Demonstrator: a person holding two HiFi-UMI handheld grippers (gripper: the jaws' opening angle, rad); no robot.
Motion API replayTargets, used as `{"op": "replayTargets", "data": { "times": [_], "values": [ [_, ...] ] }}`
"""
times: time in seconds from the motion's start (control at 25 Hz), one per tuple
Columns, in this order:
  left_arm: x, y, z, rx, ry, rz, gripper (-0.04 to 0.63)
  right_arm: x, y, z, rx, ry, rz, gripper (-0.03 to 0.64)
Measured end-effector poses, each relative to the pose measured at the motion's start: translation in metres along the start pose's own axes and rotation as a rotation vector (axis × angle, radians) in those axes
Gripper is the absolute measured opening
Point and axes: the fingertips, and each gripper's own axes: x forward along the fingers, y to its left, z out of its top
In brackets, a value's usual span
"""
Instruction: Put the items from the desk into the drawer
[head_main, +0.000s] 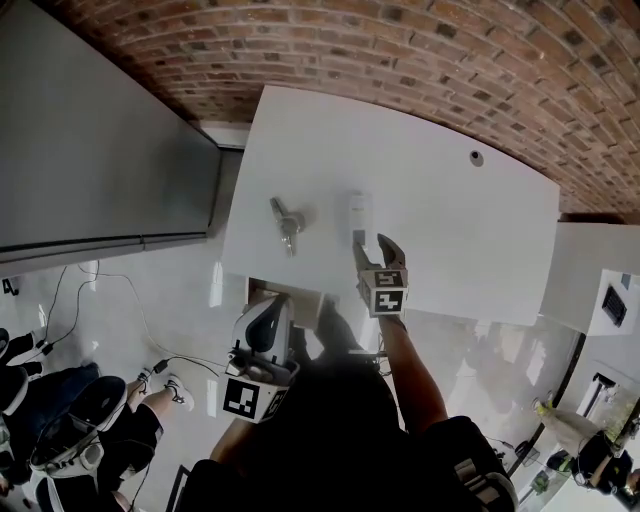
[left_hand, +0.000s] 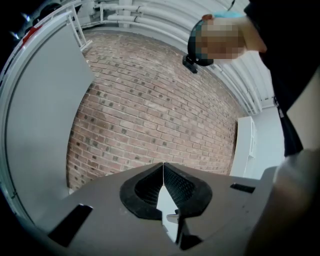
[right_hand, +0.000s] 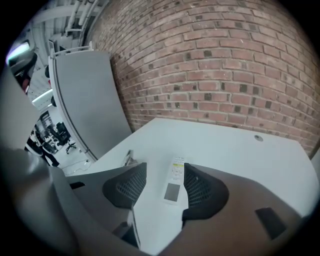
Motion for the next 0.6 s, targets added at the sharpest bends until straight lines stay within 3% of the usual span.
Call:
{"op": "replayTargets", "data": {
  "times": [0.6],
  "values": [
    [0.004, 0.043, -0.026, -0.026, 0.071, 0.033, 0.005, 0.093, -0.024, -0.065, 0.05, 0.21, -0.094, 0.256]
  ]
}}
